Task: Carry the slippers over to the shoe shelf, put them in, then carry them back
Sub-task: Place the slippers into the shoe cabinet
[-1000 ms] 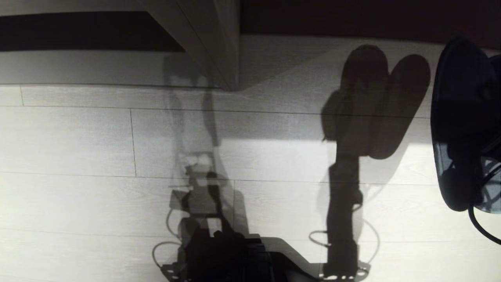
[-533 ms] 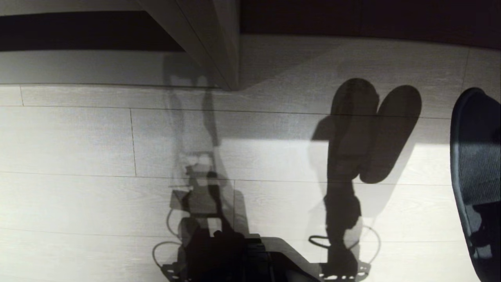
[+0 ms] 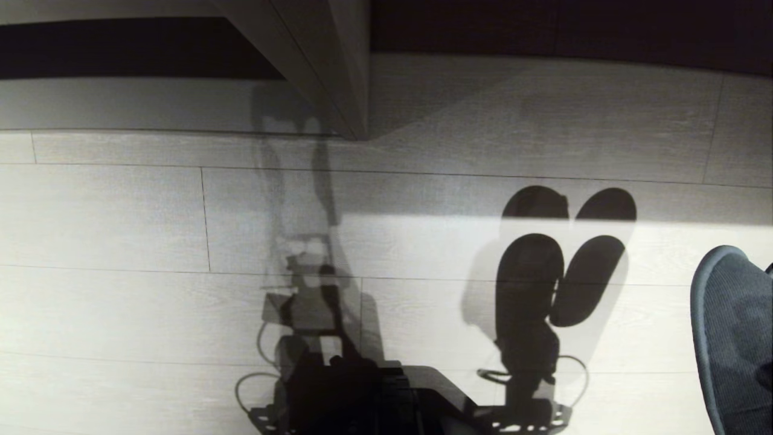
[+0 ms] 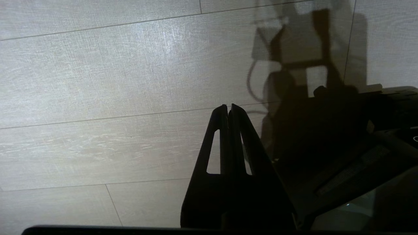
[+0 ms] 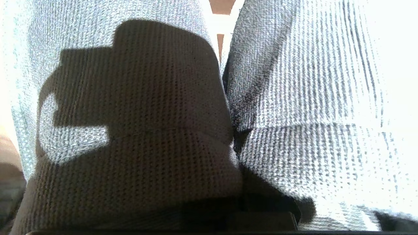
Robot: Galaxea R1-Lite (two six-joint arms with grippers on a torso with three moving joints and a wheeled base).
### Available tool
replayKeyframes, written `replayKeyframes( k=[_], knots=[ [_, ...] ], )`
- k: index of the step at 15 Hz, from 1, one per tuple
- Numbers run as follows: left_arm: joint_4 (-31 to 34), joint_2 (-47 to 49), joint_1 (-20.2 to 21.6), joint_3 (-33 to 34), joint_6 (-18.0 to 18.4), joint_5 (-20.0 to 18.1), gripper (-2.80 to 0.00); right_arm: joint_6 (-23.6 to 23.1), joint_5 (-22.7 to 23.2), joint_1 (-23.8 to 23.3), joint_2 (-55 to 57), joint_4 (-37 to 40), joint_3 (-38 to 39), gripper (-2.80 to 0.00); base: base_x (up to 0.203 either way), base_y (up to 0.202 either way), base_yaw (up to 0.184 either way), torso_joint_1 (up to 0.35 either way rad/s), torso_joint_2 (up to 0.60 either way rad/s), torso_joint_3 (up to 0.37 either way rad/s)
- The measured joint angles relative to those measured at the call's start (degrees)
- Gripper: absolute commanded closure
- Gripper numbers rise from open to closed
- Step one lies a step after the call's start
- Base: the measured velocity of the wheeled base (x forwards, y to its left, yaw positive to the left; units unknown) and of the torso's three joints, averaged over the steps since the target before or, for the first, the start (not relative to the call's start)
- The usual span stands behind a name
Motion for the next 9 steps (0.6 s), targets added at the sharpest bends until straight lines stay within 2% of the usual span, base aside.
replayKeyframes(
  k=[6, 9],
  knots=[
    [0.02, 0.0, 0.0, 0.0, 0.01, 0.0, 0.0, -1.92, -0.48, 3.04, -12.82, 18.03, 0.3, 0.0, 0.0, 0.0, 0.0, 0.0, 0.0, 0.0],
    [0.0, 0.0, 0.0, 0.0, 0.0, 0.0, 0.0, -2.48, -0.62, 3.54, -17.23, 22.9, 0.42, 0.0, 0.0, 0.0, 0.0, 0.0, 0.0, 0.0]
  ],
)
